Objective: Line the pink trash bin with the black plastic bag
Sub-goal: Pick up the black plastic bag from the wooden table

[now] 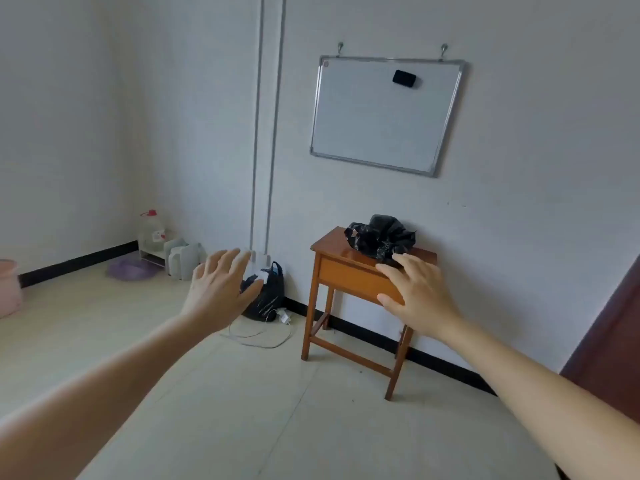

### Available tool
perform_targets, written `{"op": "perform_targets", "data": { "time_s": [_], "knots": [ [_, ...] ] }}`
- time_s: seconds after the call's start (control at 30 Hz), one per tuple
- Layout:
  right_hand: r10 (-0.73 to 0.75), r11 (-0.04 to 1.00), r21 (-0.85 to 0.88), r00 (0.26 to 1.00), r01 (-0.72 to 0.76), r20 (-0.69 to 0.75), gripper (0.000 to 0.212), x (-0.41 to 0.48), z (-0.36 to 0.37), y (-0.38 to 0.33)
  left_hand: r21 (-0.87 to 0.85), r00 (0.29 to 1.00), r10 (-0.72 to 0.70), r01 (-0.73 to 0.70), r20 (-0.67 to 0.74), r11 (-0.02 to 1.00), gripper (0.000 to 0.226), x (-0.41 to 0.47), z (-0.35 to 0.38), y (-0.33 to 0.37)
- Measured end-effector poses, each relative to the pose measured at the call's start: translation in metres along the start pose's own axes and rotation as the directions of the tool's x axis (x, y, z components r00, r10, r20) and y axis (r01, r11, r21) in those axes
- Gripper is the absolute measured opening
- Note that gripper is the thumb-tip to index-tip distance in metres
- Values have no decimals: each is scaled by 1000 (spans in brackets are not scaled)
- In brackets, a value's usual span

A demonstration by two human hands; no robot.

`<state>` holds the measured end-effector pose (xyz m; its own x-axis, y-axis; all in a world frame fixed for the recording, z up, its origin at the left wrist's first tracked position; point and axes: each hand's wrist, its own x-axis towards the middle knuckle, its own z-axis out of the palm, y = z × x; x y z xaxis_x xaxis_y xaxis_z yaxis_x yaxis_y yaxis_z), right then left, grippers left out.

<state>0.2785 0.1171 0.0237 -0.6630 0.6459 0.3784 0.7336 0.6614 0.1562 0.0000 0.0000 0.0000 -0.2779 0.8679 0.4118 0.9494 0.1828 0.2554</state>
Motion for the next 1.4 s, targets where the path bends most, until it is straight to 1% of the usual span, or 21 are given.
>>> {"op": "perform_targets", "data": {
  "time_s": [0.03,0.1,0.17,0.27,0.33,0.4,0.5,0.53,0.57,0.63,0.77,0.8,0.9,1.0,1.13,1.2,1.23,1.33,1.37,1.4],
  "knots": [
    [8,1000,0,1000,-8,14,60,12,3,10,-20,1000,-21,20,-10,1000,77,18,8,2],
    [44,997,-65,998,-47,-40,56,33,12,32,-39,1000,-18,18,-12,999,61,59,31,11],
    [99,989,-104,994,-104,-51,50,45,25,57,-75,1000,17,-15,21,997,58,98,57,32],
    [132,979,-167,989,-120,59,48,48,57,99,-57,983,112,-105,143,993,60,137,106,68],
    [190,969,-184,974,-166,123,48,47,78,131,-49,976,142,-135,163,990,60,167,137,88],
    [257,960,-149,956,-236,143,52,52,93,169,-84,976,149,-137,157,987,61,199,165,112],
    [291,957,-20,950,-290,113,71,64,115,228,-127,971,176,-156,163,980,59,241,206,152],
    [321,945,26,938,-327,128,73,68,121,247,-142,971,172,-150,163,978,58,255,219,165],
    [345,933,54,928,-355,141,68,73,128,265,-147,974,156,-132,163,980,58,268,231,178],
    [345,928,84,921,-364,182,55,88,143,301,-164,980,108,-81,166,983,59,293,252,200],
    [328,923,140,922,-359,205,53,126,180,358,-196,981,23,15,193,981,57,327,294,227],
    [317,924,149,922,-353,224,56,135,190,367,-182,978,2,37,207,983,57,333,304,227],
    [257,931,191,929,-312,265,77,160,226,384,-132,967,-92,126,237,983,58,353,331,219],
    [230,931,214,930,-296,288,84,193,262,403,-127,964,-146,176,221,976,57,387,354,208],
    [185,943,217,941,-251,284,91,249,292,428,-179,964,-191,224,184,958,57,446,382,192],
    [174,951,206,950,-231,261,89,283,297,448,-195,967,-199,229,162,954,57,481,393,189],
    [181,952,203,954,-231,237,85,302,297,459,-206,968,-194,225,159,952,57,498,398,190],
    [264,930,225,954,-292,144,55,354,310,491,-244,976,-169,199,137,949,55,546,415,195],
    [278,923,238,951,-304,135,51,366,320,497,-247,977,-162,192,135,950,55,561,423,196],
    [275,919,246,948,-309,161,51,373,332,501,-249,977,-156,189,146,950,55,572,432,197]
  ]
}}
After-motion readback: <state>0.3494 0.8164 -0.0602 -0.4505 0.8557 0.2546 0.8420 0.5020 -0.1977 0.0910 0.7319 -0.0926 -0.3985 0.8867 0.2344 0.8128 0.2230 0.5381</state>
